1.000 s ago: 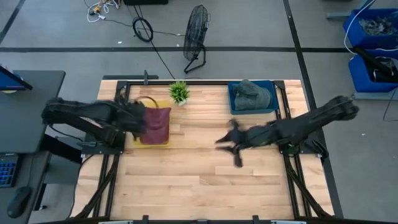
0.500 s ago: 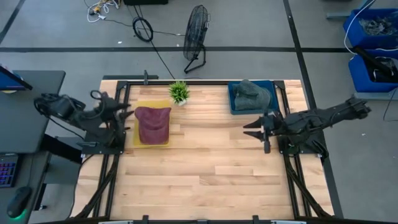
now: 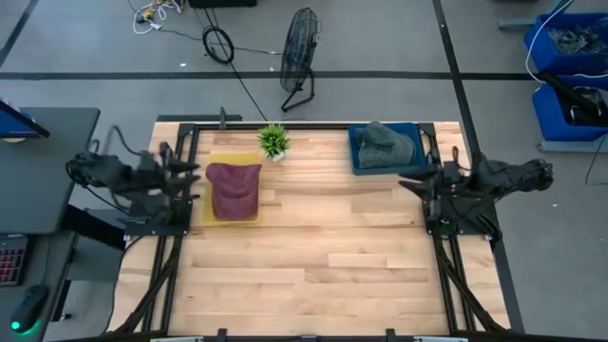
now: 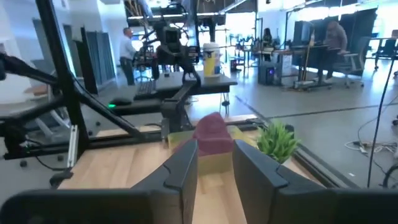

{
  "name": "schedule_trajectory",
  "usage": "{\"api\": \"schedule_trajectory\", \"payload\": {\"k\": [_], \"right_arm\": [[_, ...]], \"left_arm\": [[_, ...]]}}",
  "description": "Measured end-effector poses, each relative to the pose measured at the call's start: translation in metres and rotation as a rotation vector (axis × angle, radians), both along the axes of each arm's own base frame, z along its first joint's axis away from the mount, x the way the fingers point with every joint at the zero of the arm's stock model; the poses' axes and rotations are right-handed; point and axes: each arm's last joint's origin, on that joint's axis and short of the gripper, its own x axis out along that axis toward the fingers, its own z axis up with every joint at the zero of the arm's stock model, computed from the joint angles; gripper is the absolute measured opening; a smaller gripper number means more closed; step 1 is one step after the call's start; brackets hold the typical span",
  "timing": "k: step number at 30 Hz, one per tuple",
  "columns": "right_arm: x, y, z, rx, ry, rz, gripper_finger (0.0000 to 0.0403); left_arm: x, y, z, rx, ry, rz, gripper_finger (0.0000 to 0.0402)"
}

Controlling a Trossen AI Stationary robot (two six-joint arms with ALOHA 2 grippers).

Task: Pick & Place hat
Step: Return to Home Position

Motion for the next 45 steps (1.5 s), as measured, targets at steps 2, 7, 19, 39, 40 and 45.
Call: {"api": "schedule_trajectory", "payload": {"k": [2,7,19,39,40,45], "right_arm": [[-0.008,-0.003,-0.003,0.013,-0.007,-0.004,0.0107],[-0.011,-0.005,-0.032,0.036,-0.032,-0.034,0.0107],[-0.004,-0.003,-0.072,0.056,-0.014,-0.065,0.0107],[0.009,0.001,-0.113,0.037,0.080,-0.060,0.0107],[0.010,0.002,-0.116,0.017,0.074,-0.058,0.0107],[0.014,0.007,-0.117,-0.127,-0.027,0.065,0.0107]], "left_arm": [[-0.012,0.005,0.000,-0.025,-0.052,-0.037,0.0147],[-0.006,0.001,-0.026,-0.051,-0.067,-0.072,0.0146],[0.041,-0.023,-0.095,0.050,-0.117,-0.112,0.0146],[0.057,-0.012,-0.132,0.021,-0.081,-0.054,0.0146],[0.057,-0.012,-0.132,0.022,-0.081,-0.061,0.0146],[0.058,-0.009,-0.132,-0.007,-0.087,-0.075,0.0146]]}}
